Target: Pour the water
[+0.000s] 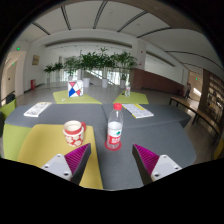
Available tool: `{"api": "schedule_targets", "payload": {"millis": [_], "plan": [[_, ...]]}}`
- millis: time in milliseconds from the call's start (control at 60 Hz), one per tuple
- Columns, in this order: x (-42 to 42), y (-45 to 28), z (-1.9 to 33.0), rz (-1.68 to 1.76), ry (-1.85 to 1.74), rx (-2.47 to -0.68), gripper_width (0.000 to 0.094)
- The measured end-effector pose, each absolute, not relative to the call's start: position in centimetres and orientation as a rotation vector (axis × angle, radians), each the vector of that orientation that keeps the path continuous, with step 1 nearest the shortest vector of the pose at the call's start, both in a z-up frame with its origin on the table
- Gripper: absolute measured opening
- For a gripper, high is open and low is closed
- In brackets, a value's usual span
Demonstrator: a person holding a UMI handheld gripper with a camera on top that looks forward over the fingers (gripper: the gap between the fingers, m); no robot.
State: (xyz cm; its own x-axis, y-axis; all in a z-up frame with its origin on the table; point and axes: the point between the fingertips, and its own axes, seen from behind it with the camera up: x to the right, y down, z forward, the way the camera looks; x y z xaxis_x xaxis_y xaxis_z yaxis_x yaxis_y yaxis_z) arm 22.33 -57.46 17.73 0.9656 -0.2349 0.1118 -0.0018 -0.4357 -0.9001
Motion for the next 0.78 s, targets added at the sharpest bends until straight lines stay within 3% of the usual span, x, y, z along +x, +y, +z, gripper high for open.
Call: {"api": "schedule_targets", "payload": {"millis": [367,650,783], "plan": [[16.5,-71.7,21.7,-0.305,0.13,-1.982,0.0856],[14.4,-74.5,22.0,-0.277,0.107,-1.961,0.0852],[14.0,-75.0,20.5,-0.282,0.108,-1.987,0.0854]]}}
